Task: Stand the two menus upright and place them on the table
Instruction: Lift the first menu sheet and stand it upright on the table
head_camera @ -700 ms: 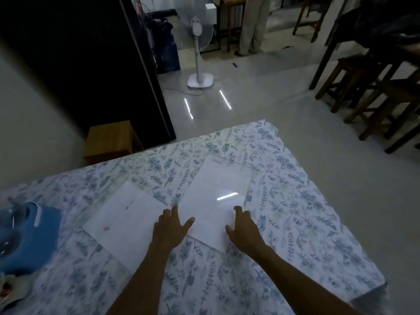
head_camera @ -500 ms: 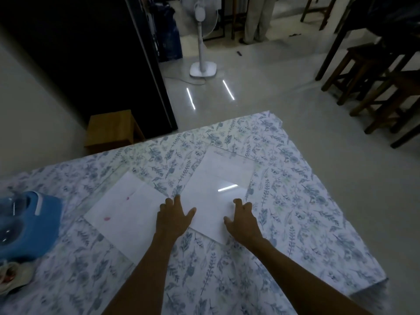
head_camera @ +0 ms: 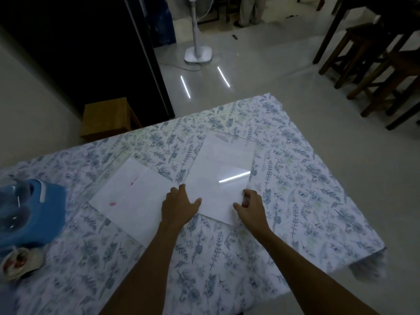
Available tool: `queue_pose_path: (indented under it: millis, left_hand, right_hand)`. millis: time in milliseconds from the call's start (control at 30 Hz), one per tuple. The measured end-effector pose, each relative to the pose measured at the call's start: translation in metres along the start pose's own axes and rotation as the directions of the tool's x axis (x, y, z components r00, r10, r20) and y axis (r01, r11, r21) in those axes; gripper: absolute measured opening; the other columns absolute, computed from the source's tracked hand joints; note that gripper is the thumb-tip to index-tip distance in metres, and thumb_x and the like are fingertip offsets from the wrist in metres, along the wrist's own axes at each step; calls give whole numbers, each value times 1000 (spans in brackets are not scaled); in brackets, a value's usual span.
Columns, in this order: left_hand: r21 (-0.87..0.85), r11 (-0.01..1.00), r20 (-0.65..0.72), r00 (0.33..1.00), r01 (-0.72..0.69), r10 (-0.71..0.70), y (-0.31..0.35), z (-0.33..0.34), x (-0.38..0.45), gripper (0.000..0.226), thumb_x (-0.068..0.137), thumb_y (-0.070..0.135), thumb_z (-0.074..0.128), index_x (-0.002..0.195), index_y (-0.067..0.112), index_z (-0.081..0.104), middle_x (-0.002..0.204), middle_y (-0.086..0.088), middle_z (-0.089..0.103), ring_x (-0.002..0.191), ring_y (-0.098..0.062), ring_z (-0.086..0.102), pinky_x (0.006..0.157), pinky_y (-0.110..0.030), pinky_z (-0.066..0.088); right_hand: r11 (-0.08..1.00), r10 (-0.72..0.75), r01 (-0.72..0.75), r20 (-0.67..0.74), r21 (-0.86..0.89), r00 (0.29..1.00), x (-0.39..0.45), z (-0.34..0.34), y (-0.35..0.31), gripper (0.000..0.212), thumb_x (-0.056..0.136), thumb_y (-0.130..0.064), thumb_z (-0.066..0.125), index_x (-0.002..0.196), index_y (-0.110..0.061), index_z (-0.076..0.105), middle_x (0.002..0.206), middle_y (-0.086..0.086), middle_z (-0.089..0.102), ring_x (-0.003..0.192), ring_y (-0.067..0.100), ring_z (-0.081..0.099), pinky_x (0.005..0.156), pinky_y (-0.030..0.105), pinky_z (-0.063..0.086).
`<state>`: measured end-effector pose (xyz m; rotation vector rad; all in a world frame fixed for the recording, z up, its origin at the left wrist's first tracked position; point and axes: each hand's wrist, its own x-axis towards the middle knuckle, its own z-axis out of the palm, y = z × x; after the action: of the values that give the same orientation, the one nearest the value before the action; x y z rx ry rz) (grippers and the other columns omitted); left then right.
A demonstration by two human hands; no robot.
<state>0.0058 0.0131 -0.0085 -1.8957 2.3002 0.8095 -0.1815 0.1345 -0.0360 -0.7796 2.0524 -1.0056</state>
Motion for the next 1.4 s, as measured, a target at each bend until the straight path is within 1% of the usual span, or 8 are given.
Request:
queue_pose_path:
  millis: [267,533,733,833,933,1100,1267,1400]
  left_hand:
    - [-43,999,11,1000,15,-15,-15,10,-35,73,83,51,64,140,13,40,129,-18,48,117,-35,50,93,-43,47]
    - [-304,943,143,985,139,-99,-29,5,-54,61,93,22,51,148,27,24,136,-19,51,114,-36,55,93,-38,43]
    - [-372,916,54,982,-148,180,-46,-9,-78,44,100,5,34,136,19,55,140,-4,56,119,-13,51,99,-18,35]
    - [-423,882,16,971,-208,237,-53,-13,-84,42,101,3,36,129,22,61,127,1,61,111,-10,54,89,-7,40]
    - [-510,818,-11,953,-265,301,-54,-22,-87,41,96,-2,52,127,22,63,120,5,65,109,-12,61,84,-1,41]
    - [-565,731,-157,919,-383,361,-37,-44,-89,42,77,5,80,116,18,70,112,-5,66,97,6,62,84,-5,44]
    - [-520,698,-317,870,-492,377,-4,-74,-77,21,77,34,78,95,28,71,103,-5,52,95,-11,59,84,-14,46]
    - [-630,670,-214,917,-393,336,23,-92,-65,27,87,54,62,109,38,56,120,3,59,107,-7,58,92,-21,45]
  right_hand:
    - [962,121,-122,17,246,992,-16,-14,25,22,92,-14,64,112,-22,66,109,-5,69,105,19,67,94,50,57]
    - [919,107,-201,275,341,956,-14,-47,18,61,86,20,43,125,-20,66,100,15,68,87,26,62,80,40,52]
    - [914,43,-185,368,360,929,-40,-73,27,53,90,16,53,127,-19,67,100,10,66,88,20,66,77,29,55]
    - [910,3,-132,312,394,950,-49,-79,22,43,91,7,61,121,-22,72,103,9,66,96,24,66,87,36,57]
    - [893,-23,-87,238,441,971,-56,-86,5,35,91,5,64,118,-14,73,112,15,68,98,22,68,81,26,60]
    - [945,-144,92,149,312,978,-54,-93,-15,34,85,-2,74,114,-19,73,129,-7,66,128,22,56,103,48,51]
    - [920,-248,210,77,331,966,-43,-97,-50,26,86,-28,78,106,-19,65,148,-7,52,135,12,49,108,38,40]
    - [910,-253,214,67,354,965,-31,-95,-83,41,93,-44,65,126,-21,59,133,-11,63,121,4,59,92,26,48]
